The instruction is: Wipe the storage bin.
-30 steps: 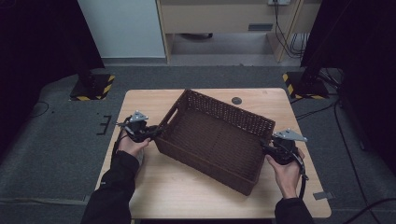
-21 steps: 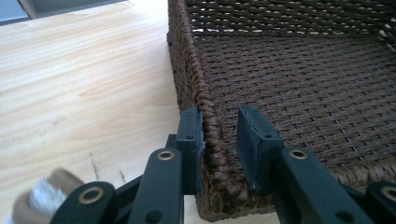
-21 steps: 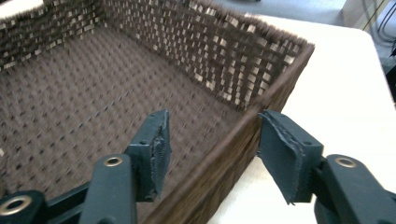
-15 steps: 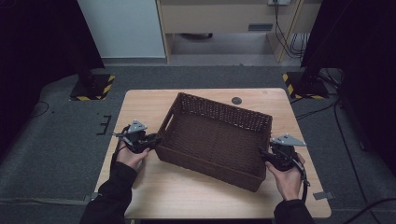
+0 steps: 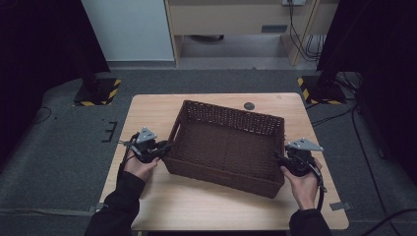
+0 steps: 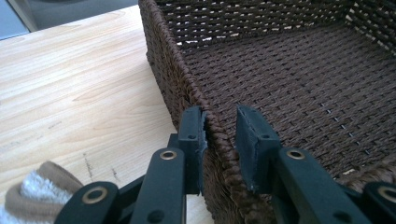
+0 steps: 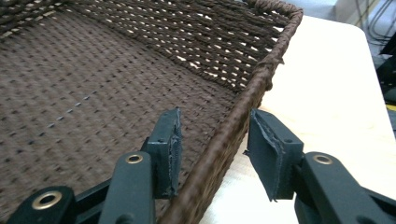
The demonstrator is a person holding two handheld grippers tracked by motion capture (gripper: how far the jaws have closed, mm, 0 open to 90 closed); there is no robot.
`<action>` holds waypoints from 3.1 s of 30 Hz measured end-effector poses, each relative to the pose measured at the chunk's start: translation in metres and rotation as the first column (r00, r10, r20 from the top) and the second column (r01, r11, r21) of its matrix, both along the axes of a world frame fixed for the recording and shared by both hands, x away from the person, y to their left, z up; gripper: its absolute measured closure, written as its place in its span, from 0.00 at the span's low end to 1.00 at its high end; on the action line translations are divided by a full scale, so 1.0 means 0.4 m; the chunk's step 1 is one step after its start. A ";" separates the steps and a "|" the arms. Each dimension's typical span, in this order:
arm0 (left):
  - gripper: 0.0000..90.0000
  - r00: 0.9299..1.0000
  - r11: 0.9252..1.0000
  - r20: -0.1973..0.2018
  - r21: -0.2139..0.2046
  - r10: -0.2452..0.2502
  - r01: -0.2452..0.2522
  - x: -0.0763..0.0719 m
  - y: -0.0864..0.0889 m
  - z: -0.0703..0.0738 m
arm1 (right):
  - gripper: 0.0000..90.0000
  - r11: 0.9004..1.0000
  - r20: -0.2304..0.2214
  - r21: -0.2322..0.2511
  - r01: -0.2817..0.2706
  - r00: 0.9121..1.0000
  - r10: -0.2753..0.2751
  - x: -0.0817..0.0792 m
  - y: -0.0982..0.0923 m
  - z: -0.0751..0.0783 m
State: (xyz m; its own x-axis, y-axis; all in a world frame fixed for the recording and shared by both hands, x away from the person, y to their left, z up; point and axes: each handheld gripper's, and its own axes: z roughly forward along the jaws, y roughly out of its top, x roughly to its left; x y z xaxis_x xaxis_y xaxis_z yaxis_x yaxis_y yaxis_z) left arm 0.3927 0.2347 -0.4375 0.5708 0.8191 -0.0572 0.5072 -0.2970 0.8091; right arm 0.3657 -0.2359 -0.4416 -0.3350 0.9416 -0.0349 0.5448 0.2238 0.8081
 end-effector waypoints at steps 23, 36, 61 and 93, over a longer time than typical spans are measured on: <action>0.73 1.000 0.999 -0.025 -0.036 0.015 -0.016 -0.058 -0.013 0.002 | 0.67 1.000 -0.012 0.012 -0.014 1.000 0.015 0.019 -0.020 0.008; 0.71 0.999 0.999 -0.032 -0.040 0.009 -0.010 -0.099 -0.022 0.005 | 0.59 0.998 -0.013 0.053 -0.034 0.999 0.035 0.003 -0.027 0.022; 0.47 0.986 0.986 0.002 0.008 0.165 -0.165 -0.099 0.172 -0.004 | 0.65 0.999 -0.041 0.032 0.005 0.999 -0.004 0.008 -0.014 0.009; 0.74 0.979 0.980 -0.056 0.022 0.196 -0.195 -0.038 0.197 -0.083 | 0.74 1.000 -0.091 0.006 0.010 0.996 -0.010 0.039 -0.011 -0.003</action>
State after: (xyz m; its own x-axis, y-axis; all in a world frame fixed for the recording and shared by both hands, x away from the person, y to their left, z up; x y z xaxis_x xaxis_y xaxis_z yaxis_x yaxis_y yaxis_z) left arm 0.3773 0.3133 -0.4705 0.3953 0.9158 -0.0707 0.6026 -0.2005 0.7725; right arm 0.3814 -0.2402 -0.4428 -0.3271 0.9450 0.0011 0.6184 0.2131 0.7564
